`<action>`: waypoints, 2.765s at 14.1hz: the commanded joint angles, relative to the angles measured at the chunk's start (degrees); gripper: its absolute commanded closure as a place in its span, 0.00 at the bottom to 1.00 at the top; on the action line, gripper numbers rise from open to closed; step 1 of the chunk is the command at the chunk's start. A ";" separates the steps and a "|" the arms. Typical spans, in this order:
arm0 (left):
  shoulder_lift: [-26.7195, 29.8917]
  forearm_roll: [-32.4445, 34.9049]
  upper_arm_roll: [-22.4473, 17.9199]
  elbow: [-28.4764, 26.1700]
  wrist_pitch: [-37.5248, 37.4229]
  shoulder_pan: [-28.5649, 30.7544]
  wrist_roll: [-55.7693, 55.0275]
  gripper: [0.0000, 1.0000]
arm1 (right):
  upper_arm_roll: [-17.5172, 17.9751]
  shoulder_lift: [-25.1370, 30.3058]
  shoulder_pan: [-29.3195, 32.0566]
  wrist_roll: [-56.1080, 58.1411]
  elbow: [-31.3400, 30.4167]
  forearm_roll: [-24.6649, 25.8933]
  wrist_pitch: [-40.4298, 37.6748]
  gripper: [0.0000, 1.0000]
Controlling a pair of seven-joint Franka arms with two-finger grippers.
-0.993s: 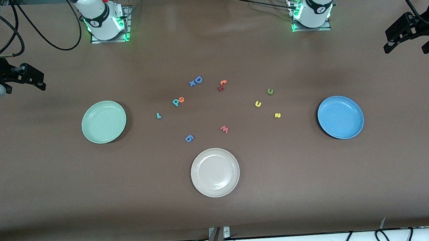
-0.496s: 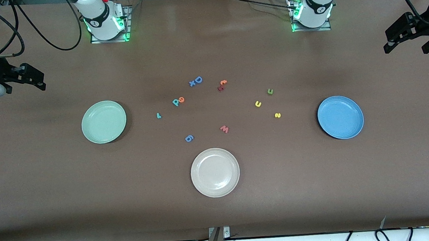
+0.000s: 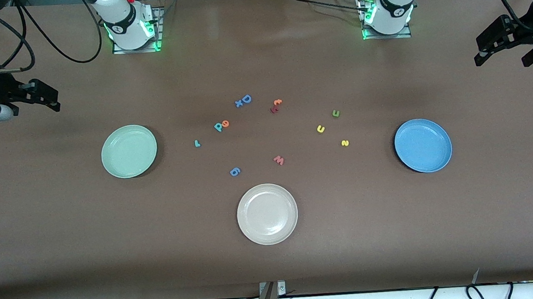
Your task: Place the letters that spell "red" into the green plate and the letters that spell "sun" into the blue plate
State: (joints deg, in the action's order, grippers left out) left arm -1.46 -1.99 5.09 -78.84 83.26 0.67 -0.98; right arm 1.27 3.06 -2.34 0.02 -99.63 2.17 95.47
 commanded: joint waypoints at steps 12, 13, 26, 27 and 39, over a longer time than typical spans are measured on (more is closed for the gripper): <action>-1.17 -0.92 1.67 0.70 -0.65 -0.75 -0.60 0.00 | 0.49 -7.02 -12.67 -13.97 -6.25 -0.76 9.78 0.01; -1.17 -0.74 1.67 0.71 -0.39 -0.67 -0.52 0.00 | 0.57 -7.11 -13.39 -15.73 -10.02 -0.94 14.52 0.01; 3.65 -0.82 2.98 -17.28 13.83 -9.19 -9.91 0.00 | 6.63 -28.37 -16.73 -18.92 -19.64 -0.94 44.71 0.20; 3.75 -0.82 3.34 -19.05 15.33 -9.19 -10.01 0.00 | 6.99 -29.16 -16.73 -18.92 -19.64 -0.94 44.80 0.20; -2.39 -5.66 6.41 -41.48 36.95 -9.28 -12.91 0.00 | 6.99 -34.09 -17.96 -18.83 -19.29 -0.76 52.80 0.39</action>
State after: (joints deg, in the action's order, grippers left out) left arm -1.28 -5.98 10.72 -118.48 115.94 -8.50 -13.61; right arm 8.26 -29.60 -19.85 -18.31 -119.69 1.92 146.28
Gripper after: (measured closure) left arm 0.000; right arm 0.352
